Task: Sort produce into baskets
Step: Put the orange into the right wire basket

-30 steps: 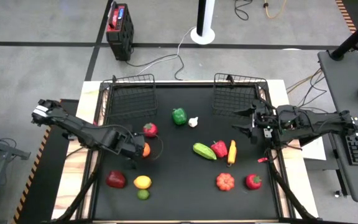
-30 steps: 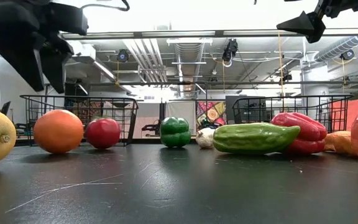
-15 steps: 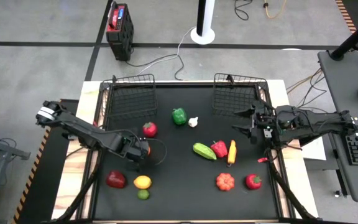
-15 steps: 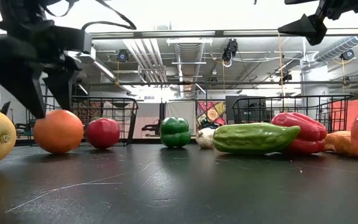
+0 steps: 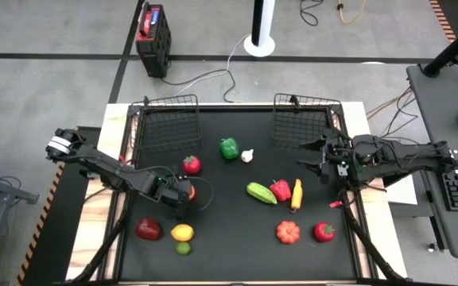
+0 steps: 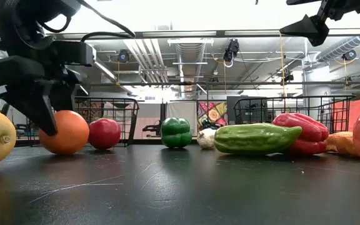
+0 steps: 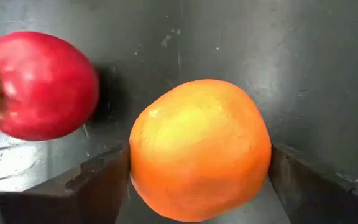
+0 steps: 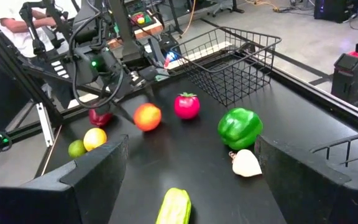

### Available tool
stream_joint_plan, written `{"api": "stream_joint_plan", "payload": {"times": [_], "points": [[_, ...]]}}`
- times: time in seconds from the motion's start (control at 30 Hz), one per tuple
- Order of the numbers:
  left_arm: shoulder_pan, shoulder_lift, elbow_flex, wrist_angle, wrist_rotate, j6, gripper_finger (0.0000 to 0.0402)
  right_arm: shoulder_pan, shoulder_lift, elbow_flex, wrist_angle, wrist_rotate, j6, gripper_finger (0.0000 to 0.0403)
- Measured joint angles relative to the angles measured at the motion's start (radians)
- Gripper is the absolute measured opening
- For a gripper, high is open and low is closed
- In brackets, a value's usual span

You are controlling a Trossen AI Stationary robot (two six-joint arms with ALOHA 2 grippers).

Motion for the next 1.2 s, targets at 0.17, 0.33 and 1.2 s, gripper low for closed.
{"api": "stream_joint_plan", "payload": {"times": [0.17,0.33,1.2], "points": [[0.0,0.003,0.009,-0.005,-0.03,-0.001,0.0296,0.0,0.0,0.0,0.0,0.0,0.0,0.0341],[0.001,0.004,0.013,-0.008,-0.031,-0.001,0.0292,0.0,0.0,0.0,0.0,0.0,0.0,0.0341],[0.245,0.076,0.229,1.068,-0.156,0.698,0.0288,0.001,-0.001,0.02,0.222,-0.187,-0.06,0.0341]]}}
